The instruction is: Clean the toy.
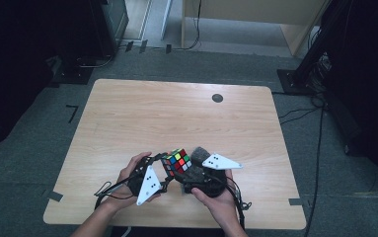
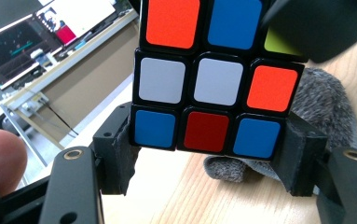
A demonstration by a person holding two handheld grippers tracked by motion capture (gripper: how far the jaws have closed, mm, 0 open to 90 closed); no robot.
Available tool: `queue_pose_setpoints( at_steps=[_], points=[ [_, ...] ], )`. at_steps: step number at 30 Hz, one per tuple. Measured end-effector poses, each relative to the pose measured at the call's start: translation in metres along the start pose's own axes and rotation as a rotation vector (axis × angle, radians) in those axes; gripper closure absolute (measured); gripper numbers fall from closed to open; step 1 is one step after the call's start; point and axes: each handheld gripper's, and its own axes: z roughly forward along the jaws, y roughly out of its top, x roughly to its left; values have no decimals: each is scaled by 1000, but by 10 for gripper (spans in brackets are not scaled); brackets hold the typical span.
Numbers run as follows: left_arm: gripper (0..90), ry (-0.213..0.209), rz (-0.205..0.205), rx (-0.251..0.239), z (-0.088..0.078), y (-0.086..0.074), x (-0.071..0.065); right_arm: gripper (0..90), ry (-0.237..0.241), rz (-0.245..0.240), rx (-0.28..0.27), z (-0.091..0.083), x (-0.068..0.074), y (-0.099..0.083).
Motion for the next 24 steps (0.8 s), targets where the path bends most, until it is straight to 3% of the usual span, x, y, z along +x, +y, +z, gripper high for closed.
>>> queue_pose_setpoints(
  at_steps=[4,9,15,18,20,24],
  points=[
    [333,-9,-36,-8,-1,0,3,153,4,16,-14,-1,-1,0],
    [333,-55,-67,-5,0,1,2,147,-12,11,-31,0,1,0],
    [333,-105,-63,-12,2,4,-5,147,-37,8,-49,3,5,1],
    [333,-116,-58,-9,2,5,-7,199,-61,-4,-38,5,9,0],
    [333,-115,-64,-3,3,5,-7,322,-47,10,-36,6,10,-1],
    [329,-127,-96,-7,4,5,-6,337,-75,5,-50,5,15,-2]
  ],
)
